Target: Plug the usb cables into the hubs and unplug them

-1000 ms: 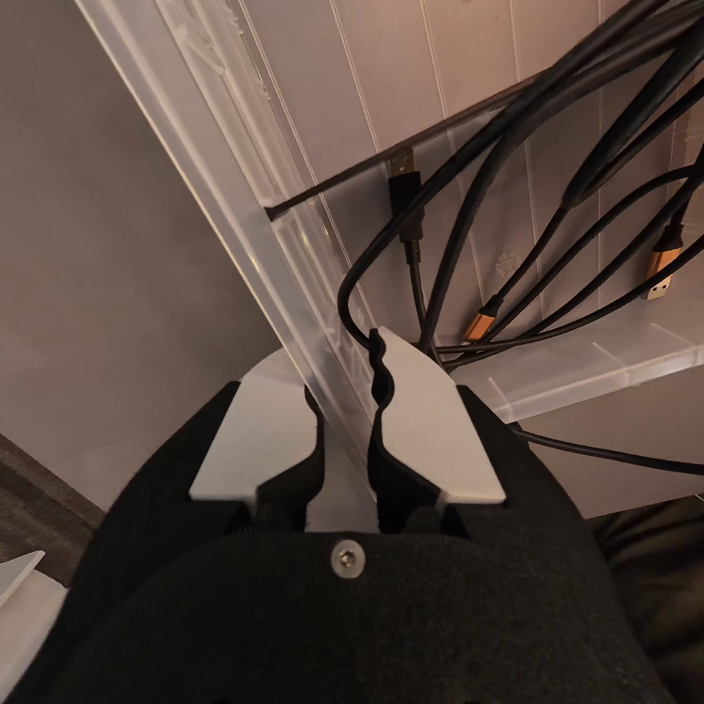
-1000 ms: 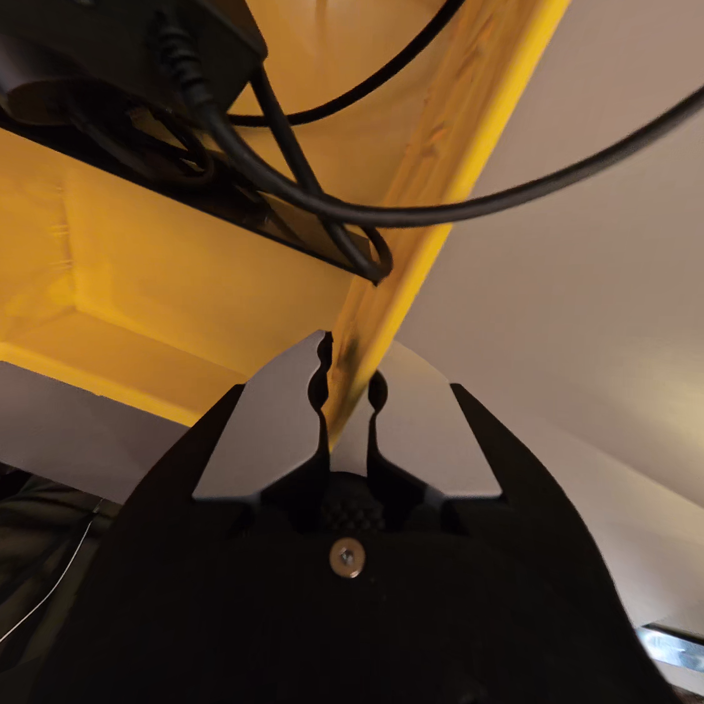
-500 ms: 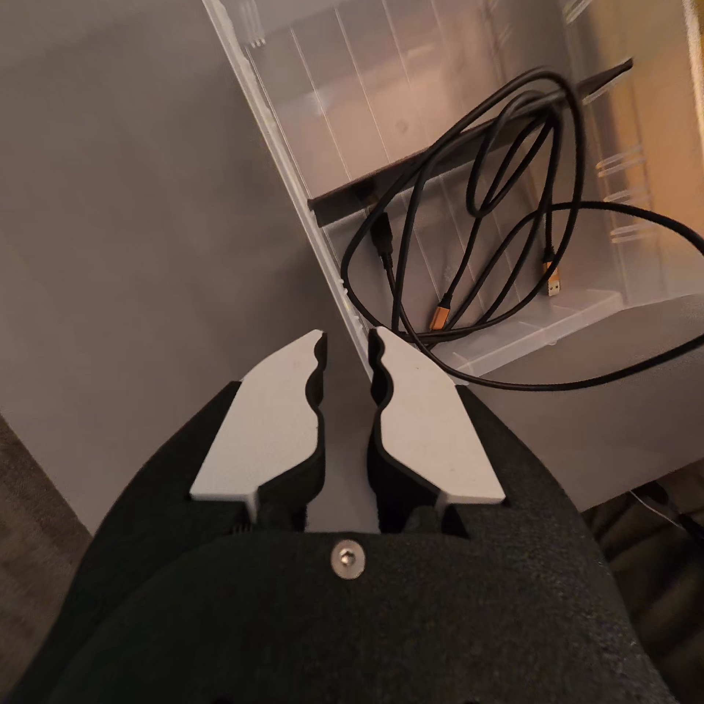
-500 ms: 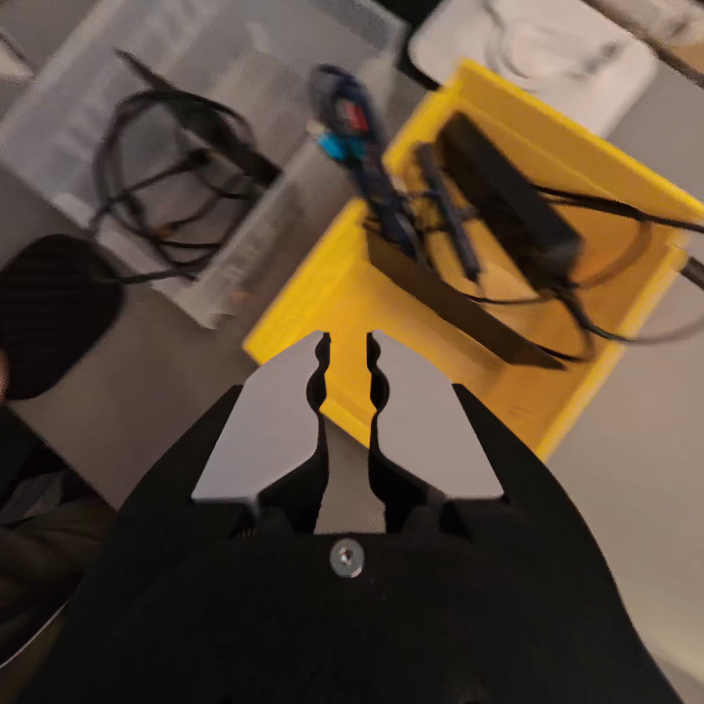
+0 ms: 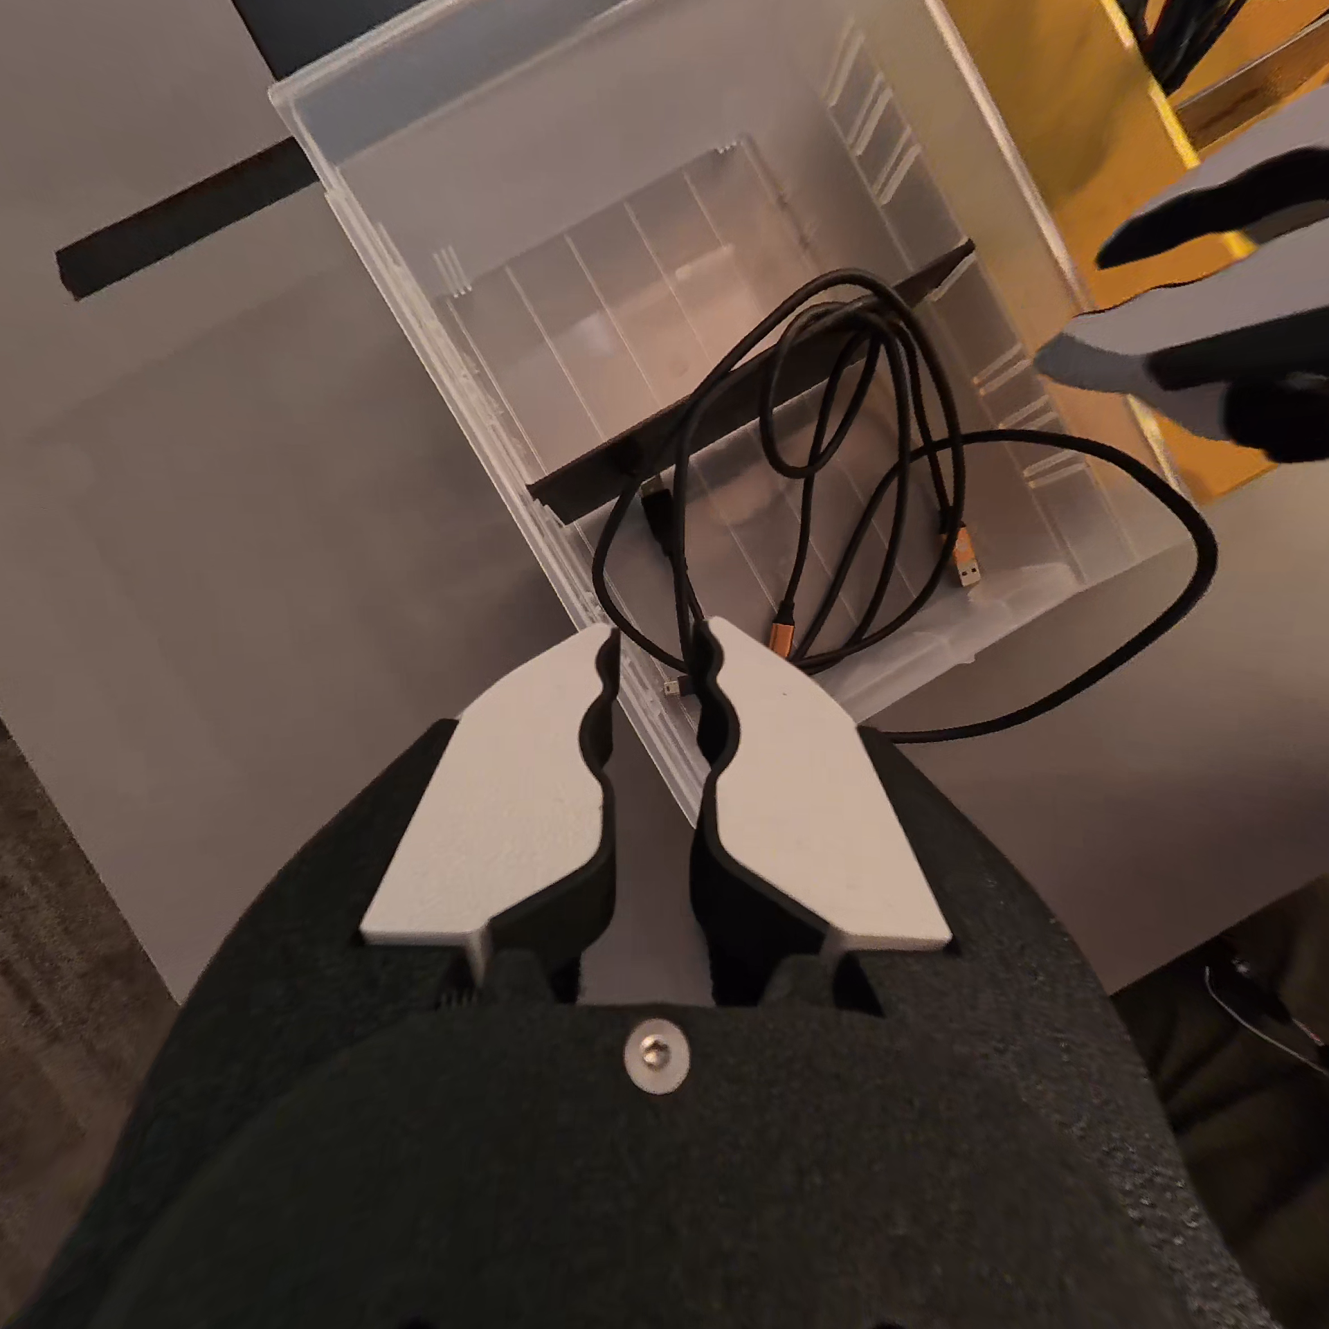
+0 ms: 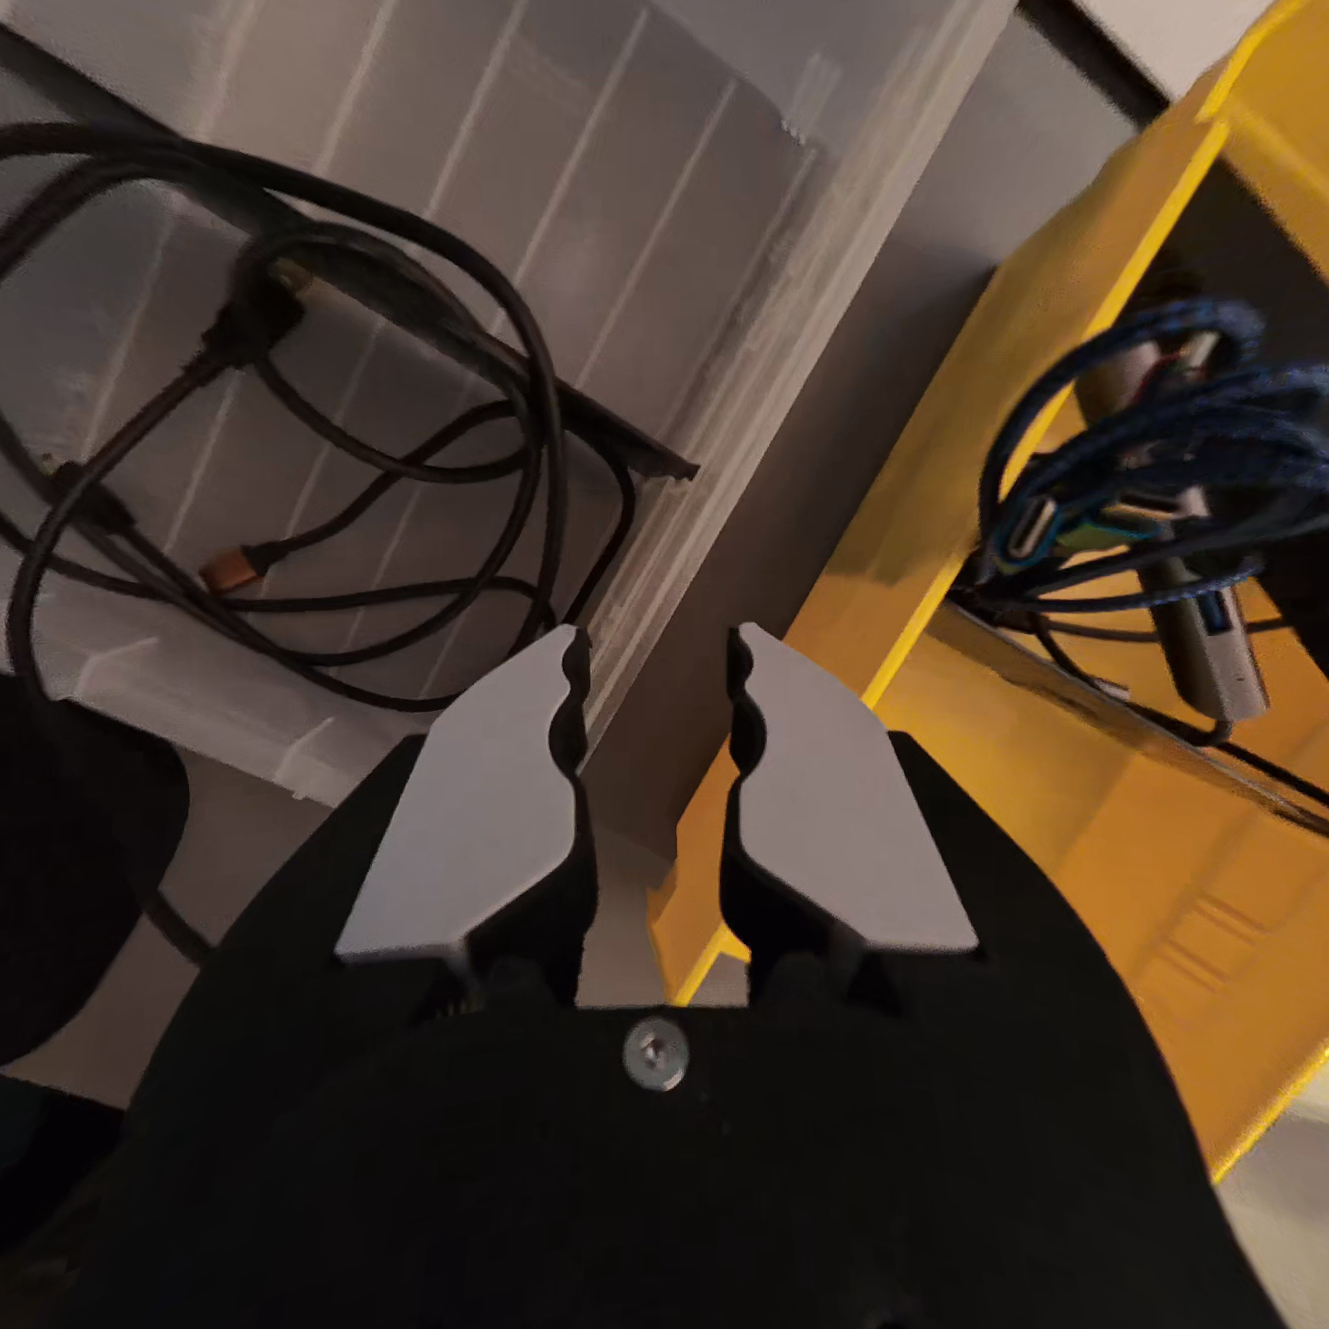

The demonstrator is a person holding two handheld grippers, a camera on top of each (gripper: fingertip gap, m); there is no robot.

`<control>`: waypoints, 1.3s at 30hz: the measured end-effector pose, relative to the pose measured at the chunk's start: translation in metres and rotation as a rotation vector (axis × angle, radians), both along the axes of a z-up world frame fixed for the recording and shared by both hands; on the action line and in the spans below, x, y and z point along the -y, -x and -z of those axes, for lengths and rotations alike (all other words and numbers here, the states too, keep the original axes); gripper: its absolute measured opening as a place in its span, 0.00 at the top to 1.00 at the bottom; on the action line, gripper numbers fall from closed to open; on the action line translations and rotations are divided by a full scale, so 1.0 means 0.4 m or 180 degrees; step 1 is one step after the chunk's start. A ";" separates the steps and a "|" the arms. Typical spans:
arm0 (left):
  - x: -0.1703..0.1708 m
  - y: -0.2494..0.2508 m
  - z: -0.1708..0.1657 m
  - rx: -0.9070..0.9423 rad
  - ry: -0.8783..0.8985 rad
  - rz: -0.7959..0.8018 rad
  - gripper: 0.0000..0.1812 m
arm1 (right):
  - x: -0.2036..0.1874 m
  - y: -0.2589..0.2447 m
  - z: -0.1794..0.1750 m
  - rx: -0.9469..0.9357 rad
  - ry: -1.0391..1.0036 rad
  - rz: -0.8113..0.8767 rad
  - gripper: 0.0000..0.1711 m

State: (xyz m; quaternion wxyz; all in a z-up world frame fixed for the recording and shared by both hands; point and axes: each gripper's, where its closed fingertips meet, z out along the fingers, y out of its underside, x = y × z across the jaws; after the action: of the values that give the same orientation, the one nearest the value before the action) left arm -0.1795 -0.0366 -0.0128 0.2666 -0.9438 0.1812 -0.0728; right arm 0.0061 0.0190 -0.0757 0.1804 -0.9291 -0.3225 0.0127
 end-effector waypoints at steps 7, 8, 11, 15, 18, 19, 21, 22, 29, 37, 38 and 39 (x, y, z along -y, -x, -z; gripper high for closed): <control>0.011 -0.009 -0.029 0.0091 -0.0156 0.0114 0.92 | 0.008 0.025 0.086 0.0216 0.0537 0.0221 0.83; 0.013 -0.012 -0.031 0.0095 -0.0169 0.0145 0.92 | 0.006 0.022 0.101 0.0321 0.0532 0.0233 0.84; 0.013 -0.014 -0.036 0.0110 -0.0203 0.0173 0.92 | -0.007 0.028 0.106 0.0297 0.0510 0.0322 0.86; 0.015 -0.017 -0.039 0.0126 -0.0218 0.0213 0.92 | -0.019 0.024 0.114 0.0380 0.0543 0.0449 0.87; 0.015 -0.017 -0.040 0.0113 -0.0230 0.0225 0.92 | -0.012 0.039 0.112 0.0129 0.0781 0.0542 0.94; 0.015 -0.016 -0.042 0.0110 -0.0242 0.0223 0.92 | -0.008 0.055 0.111 -0.0093 0.0910 0.0546 0.96; 0.014 -0.016 -0.047 0.0106 -0.0272 0.0218 0.92 | -0.011 0.057 0.111 -0.0123 0.0881 0.0528 0.96; 0.013 -0.016 -0.050 0.0099 -0.0287 0.0210 0.92 | -0.009 0.057 0.110 -0.0068 0.0843 0.0498 0.96; 0.017 -0.005 -0.074 0.0020 -0.0423 0.0105 0.93 | -0.004 0.116 0.069 -0.0326 0.0821 0.0387 0.96; 0.040 0.037 -0.120 -0.0192 -0.0659 -0.0203 0.93 | -0.012 0.140 -0.001 -0.0045 0.0779 0.0221 0.95; 0.043 0.039 -0.132 -0.0199 -0.0731 -0.0221 0.93 | -0.013 0.140 -0.009 -0.0016 0.0801 0.0213 0.95; 0.045 0.039 -0.146 -0.0190 -0.0823 -0.0237 0.93 | -0.014 0.139 -0.019 0.0003 0.0833 0.0207 0.95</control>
State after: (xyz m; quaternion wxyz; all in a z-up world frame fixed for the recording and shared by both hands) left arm -0.1951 -0.0545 0.0457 0.3830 -0.9094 0.1618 -0.0109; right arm -0.0494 0.0246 -0.0683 0.0578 -0.9547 -0.2878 0.0483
